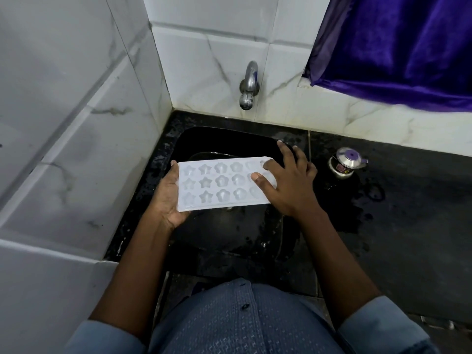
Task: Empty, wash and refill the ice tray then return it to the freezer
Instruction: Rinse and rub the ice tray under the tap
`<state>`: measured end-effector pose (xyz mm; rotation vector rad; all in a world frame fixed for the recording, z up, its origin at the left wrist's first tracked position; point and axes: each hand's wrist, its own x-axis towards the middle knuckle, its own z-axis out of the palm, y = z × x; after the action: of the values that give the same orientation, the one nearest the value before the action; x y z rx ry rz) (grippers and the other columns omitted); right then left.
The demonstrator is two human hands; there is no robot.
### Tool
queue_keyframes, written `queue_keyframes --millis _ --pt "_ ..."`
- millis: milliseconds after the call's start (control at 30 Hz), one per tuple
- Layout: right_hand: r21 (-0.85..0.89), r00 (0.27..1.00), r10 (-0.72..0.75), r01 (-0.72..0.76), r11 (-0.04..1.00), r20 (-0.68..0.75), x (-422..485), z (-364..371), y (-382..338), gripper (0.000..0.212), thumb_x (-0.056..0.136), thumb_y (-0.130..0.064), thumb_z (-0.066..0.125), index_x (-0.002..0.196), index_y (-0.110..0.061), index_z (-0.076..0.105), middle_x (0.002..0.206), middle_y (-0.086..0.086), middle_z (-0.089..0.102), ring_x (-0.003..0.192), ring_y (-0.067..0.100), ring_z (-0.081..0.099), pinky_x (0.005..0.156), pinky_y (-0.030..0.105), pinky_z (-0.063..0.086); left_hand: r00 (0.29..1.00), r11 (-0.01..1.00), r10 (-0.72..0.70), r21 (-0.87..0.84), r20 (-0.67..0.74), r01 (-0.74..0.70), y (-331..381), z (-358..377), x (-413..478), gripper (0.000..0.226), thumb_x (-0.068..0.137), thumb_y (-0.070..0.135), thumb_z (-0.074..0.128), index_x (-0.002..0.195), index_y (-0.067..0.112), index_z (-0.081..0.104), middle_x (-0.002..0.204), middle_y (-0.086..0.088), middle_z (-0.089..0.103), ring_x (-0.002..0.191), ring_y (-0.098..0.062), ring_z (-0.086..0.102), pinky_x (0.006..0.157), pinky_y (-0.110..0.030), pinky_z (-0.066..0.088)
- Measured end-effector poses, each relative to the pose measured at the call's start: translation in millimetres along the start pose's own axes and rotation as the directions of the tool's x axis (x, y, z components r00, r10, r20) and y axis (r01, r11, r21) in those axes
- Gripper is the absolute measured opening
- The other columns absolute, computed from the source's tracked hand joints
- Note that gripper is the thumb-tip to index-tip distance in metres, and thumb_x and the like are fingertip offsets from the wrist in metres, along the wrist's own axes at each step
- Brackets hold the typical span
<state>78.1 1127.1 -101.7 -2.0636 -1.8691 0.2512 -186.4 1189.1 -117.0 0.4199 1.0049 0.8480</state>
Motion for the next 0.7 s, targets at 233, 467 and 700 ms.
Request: queue_keyframes --millis 233,467,700 --pt "-0.029 1.0 -0.005 0.006 1.0 0.017 -0.9 -0.5 0.1 0.055 0.099 -0.074 0.04 0.14 -0.041 0.058 0.175 -0.004 0.009 0.16 0.028 0.0 0.12 0.056 0.002 1.0 1.0 0.009 0.012 0.011 -0.01 0.3 -1.2 -0.4 0.072 0.105 0.069 0.031 0.137 0.014 0.065 0.13 -0.015 0.074 0.111 -0.032 0.075 0.077 -0.046 0.064" --pt "-0.021 1.0 -0.018 0.018 1.0 0.0 1.1 0.5 0.8 0.05 0.099 -0.073 0.041 0.129 -0.038 0.06 0.175 -0.002 0.014 0.16 0.029 0.002 0.12 0.056 0.005 1.0 1.0 0.025 -0.007 0.016 -0.025 -1.5 2.9 -4.1 0.069 0.106 0.066 0.031 0.127 0.014 0.069 0.121 -0.015 0.077 0.102 -0.031 0.078 0.068 -0.045 0.065" --pt "-0.096 0.996 -0.078 0.081 0.992 0.04 12.6 -4.3 0.8 0.049 0.098 -0.075 0.039 0.117 -0.036 0.063 0.175 0.0 0.014 0.16 0.032 0.001 0.12 0.056 0.001 1.0 1.0 0.009 0.001 -0.022 -0.009 0.9 1.1 -0.7 0.067 0.106 0.067 0.032 0.124 0.015 0.071 0.121 -0.014 0.077 0.1 -0.03 0.079 0.071 -0.044 0.064"
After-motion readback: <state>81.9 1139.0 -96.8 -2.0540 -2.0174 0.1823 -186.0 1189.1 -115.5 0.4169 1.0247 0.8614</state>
